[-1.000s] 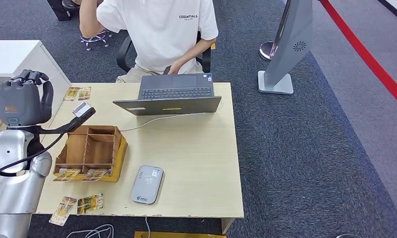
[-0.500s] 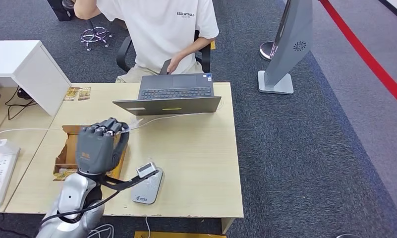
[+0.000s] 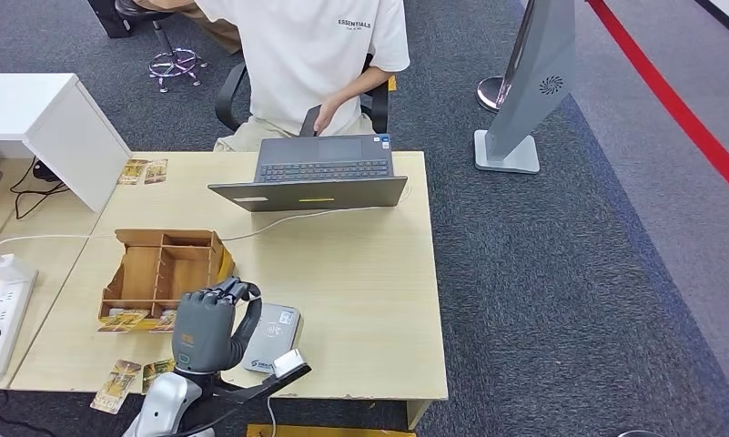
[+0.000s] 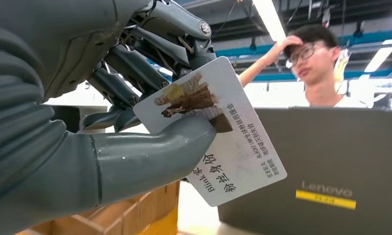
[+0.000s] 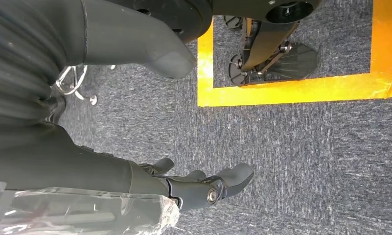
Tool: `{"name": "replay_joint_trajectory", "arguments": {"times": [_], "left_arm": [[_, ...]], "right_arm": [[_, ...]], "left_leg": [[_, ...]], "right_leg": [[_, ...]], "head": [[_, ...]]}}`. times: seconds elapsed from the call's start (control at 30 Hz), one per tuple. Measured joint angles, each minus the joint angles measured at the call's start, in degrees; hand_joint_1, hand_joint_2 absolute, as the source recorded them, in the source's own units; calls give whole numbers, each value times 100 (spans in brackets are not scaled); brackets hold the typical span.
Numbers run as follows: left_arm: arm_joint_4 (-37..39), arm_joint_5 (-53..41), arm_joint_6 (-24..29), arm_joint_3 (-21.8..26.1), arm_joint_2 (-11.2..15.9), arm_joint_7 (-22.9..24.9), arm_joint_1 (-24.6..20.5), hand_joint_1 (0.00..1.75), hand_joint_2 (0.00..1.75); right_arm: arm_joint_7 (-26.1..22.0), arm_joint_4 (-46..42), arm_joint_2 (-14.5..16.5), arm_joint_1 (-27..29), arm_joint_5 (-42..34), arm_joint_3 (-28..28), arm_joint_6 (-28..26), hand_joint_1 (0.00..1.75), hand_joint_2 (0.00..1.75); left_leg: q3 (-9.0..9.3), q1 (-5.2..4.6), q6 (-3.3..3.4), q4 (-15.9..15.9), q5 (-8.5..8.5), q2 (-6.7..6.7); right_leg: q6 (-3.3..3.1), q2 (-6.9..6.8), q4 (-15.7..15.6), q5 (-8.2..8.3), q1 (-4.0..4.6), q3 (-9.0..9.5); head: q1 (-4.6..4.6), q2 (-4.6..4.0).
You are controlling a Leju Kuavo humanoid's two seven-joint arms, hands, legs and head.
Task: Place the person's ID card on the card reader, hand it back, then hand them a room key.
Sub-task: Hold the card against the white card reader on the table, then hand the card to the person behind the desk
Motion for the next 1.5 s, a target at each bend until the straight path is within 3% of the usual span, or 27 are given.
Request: {"name": "replay_joint_trajectory", "arguments": {"times": [0.47, 0.87, 1.03, 1.17, 1.3, 1.5], "left_arm": [[741, 331, -52, 1, -273, -27, 117, 175, 175], [1366, 543, -132, 40, -302, -27, 96, 175, 175], [1367, 719, -412, 126, -309, -57, 61, 175, 175], [989, 933, -371, 285, -297, -247, 78, 175, 175], [64, 997, -231, 512, -217, -433, -58, 175, 175], [-973, 1027, -924, 812, 73, -281, -1090, 175, 175]], "right_arm": [[-6, 0, -8, 3, 21, 0, -60, 0, 175], [5, 4, -5, 4, 14, 0, -207, 0, 175], [-26, 8, -7, 5, 15, 0, -190, 0, 175], [-63, 9, -8, 26, 16, 0, -189, 0, 175], [-65, 9, -8, 47, 22, 0, -192, 0, 175], [-129, 9, -10, 56, 44, 0, -157, 0, 175]], "left_leg": [[0, 0, 3, 0, -2, -2], [0, 0, 3, 0, -2, -2], [1, 0, 3, 0, -2, -2], [1, 1, 3, 0, -1, -2], [0, 2, 1, 0, 4, -7], [-3, 2, 6, 0, 16, -18]], "right_leg": [[0, -4, 0, 0, 0, 0], [0, -4, 0, 0, 0, 0], [0, -4, 0, 0, 0, 2], [0, -4, 0, 0, 2, 1], [0, -9, 1, 1, 2, 2], [-1, -22, 2, 6, 3, 4]], "head": [[0, -1], [-1, 0], [-1, 0], [0, 0], [-1, -1], [1, 0]]}}
